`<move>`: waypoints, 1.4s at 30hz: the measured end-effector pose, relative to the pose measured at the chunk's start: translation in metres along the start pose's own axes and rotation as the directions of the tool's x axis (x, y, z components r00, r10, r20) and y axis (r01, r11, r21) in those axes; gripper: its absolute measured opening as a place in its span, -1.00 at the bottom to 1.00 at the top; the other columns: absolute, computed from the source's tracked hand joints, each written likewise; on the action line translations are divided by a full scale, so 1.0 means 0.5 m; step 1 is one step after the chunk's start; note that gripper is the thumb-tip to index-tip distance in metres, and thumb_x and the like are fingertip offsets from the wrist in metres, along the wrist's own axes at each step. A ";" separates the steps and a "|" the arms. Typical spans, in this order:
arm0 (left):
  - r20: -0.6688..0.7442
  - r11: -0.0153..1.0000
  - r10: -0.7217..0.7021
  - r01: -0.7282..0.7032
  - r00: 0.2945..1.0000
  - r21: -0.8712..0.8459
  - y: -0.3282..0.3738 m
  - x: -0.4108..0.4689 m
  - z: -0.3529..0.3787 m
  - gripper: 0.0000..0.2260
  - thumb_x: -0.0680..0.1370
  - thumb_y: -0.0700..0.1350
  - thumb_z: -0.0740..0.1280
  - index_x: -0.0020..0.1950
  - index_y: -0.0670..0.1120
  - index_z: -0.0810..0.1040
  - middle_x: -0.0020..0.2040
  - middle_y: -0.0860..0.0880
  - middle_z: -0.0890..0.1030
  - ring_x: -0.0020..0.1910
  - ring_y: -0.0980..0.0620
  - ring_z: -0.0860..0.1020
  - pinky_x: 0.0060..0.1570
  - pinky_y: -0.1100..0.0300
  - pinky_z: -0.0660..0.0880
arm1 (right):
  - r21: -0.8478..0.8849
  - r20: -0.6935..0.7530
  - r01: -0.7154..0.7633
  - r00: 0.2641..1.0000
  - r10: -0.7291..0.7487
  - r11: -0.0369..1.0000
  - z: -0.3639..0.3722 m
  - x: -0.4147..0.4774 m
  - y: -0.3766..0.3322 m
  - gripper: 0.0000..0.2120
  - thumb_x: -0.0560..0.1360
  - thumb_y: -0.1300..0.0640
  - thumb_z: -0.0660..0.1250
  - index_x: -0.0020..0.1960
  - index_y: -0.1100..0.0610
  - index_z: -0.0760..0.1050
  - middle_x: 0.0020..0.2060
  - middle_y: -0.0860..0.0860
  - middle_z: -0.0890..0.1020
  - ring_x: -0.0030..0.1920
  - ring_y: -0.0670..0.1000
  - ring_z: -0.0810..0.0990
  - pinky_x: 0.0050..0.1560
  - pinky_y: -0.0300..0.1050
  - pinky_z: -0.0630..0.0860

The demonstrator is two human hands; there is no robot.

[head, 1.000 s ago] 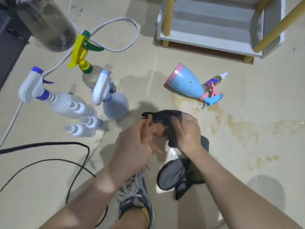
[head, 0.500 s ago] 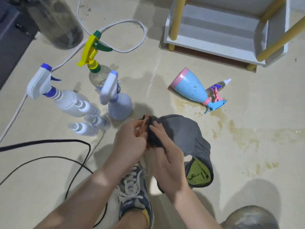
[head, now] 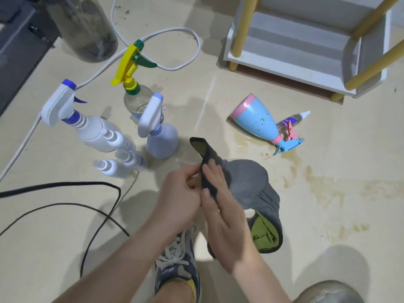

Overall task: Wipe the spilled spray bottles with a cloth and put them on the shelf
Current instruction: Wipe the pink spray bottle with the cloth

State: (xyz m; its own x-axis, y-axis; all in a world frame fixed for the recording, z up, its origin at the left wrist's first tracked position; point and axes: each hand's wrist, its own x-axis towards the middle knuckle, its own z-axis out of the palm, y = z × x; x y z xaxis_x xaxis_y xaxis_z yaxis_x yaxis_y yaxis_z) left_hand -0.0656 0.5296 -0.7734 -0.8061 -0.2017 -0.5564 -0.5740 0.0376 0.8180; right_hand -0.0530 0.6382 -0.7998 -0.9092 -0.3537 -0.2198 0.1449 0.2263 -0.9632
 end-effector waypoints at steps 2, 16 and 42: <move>-0.008 0.999 0.025 -0.025 1.000 -0.030 0.012 -0.003 0.000 -0.73 0.55 -0.32 0.31 0.05 0.02 0.66 -0.19 0.02 0.73 -0.15 0.14 0.69 -0.09 0.24 0.61 | -0.033 0.023 0.026 0.999 -0.025 0.999 -0.029 0.037 -0.001 -0.68 0.59 -0.21 0.07 0.33 -0.35 0.29 0.47 -0.28 0.30 0.50 -0.25 0.19 0.54 0.06 0.14; -0.105 0.993 0.090 -0.097 0.990 -0.068 0.013 0.041 -0.008 -0.62 0.39 -0.30 0.52 0.13 0.02 0.63 -0.06 0.14 0.70 -0.05 0.20 0.65 0.03 0.31 0.53 | 0.422 -0.124 -0.066 0.984 0.129 0.904 -0.062 0.091 -0.087 -0.56 0.58 -0.07 0.18 0.28 0.17 0.55 -0.02 0.23 0.61 -0.01 0.07 0.54 0.02 -0.12 0.37; -0.135 0.934 0.317 -0.285 0.939 0.214 0.004 0.008 -0.009 -0.41 0.37 -0.35 0.49 0.18 0.26 0.53 -0.10 0.21 0.62 -0.19 0.20 0.63 -0.09 0.33 0.57 | 0.391 -0.262 -0.247 0.894 0.365 0.887 -0.048 0.223 -0.052 -0.73 0.58 0.21 0.20 -0.19 0.24 0.61 -0.29 0.11 0.64 -0.24 0.09 0.58 -0.14 0.02 0.52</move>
State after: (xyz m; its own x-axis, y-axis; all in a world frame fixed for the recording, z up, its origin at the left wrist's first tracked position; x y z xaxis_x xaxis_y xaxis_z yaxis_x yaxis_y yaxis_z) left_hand -0.0693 0.5242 -0.7736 -0.9193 -0.3091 -0.2434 -0.3376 0.3020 0.8915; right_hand -0.1675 0.6144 -0.7954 -0.8618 0.0042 -0.5073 0.5059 -0.0664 -0.8600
